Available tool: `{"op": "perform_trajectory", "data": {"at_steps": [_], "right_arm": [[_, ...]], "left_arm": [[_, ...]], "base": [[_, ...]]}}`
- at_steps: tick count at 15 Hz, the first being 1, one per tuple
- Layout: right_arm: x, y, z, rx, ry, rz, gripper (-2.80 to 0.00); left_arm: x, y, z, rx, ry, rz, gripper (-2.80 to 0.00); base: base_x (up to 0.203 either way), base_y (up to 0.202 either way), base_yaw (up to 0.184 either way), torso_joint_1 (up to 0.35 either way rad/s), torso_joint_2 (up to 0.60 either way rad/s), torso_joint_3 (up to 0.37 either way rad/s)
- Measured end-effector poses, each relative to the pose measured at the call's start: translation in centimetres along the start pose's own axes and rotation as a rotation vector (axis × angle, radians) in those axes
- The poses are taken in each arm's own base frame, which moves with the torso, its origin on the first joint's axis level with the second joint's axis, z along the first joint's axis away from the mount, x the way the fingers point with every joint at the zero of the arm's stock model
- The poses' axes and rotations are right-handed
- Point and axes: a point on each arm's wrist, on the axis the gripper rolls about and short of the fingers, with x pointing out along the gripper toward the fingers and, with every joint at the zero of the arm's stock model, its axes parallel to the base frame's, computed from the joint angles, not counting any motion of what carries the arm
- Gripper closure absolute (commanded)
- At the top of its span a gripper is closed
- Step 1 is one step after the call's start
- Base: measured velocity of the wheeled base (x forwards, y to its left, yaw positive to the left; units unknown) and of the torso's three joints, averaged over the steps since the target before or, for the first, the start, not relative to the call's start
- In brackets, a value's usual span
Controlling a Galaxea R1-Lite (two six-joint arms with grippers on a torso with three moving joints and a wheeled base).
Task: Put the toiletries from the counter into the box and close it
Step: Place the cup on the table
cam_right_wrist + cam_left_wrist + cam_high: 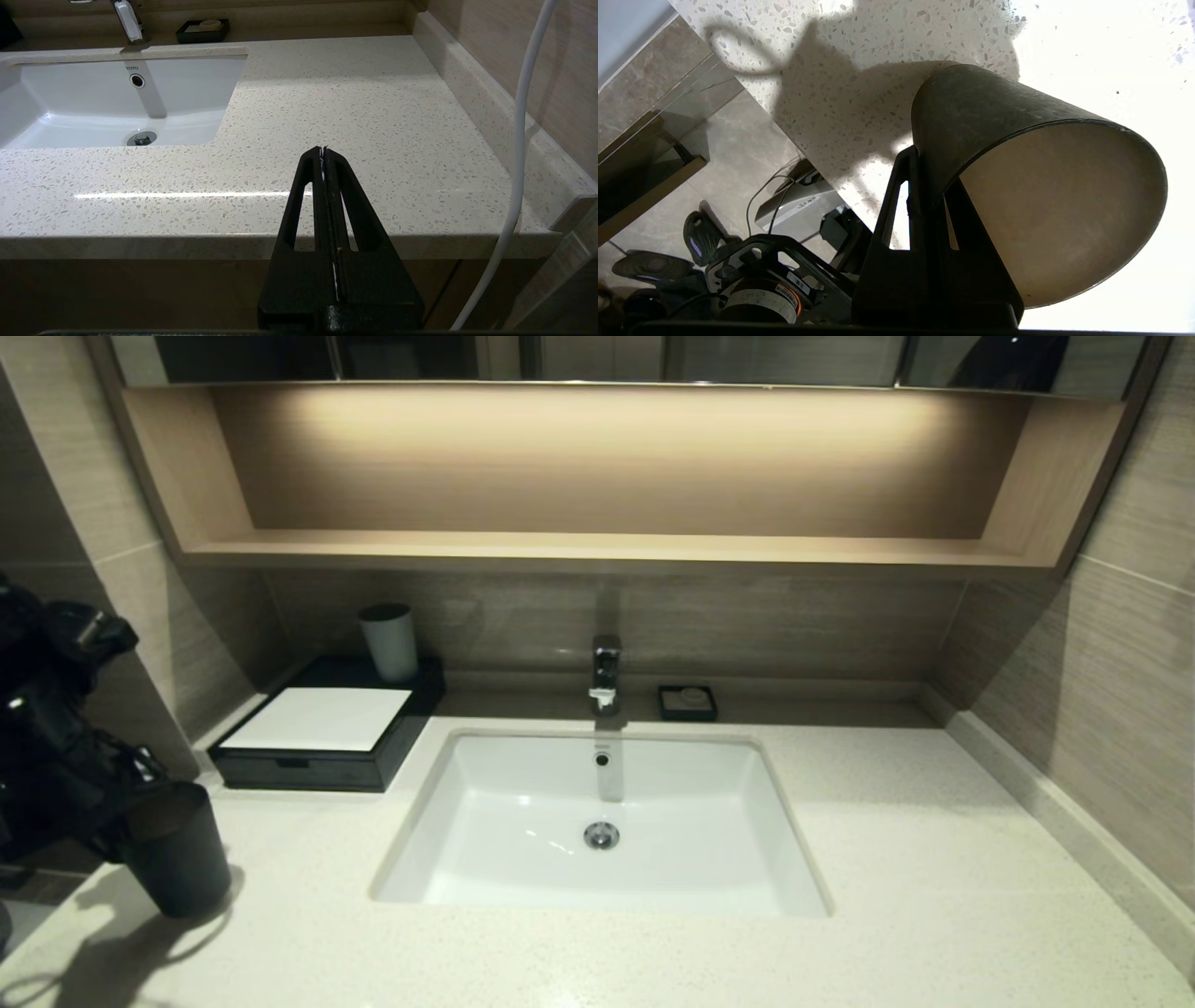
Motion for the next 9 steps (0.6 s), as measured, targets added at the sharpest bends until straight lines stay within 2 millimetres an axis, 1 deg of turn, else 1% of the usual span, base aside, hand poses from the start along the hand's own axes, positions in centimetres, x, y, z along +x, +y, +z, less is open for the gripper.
{"op": "perform_trajectory", "data": {"at_steps": [9], "right_arm": [[0.0,0.0,0.0,0.0,0.0,0.0,0.0]], "left_arm": [[0.63,-0.41,0.46,-0.007,0.008,-0.034,0.0]], "base": [[0.0,0.0,0.0,0.0,0.0,0.0]]}}
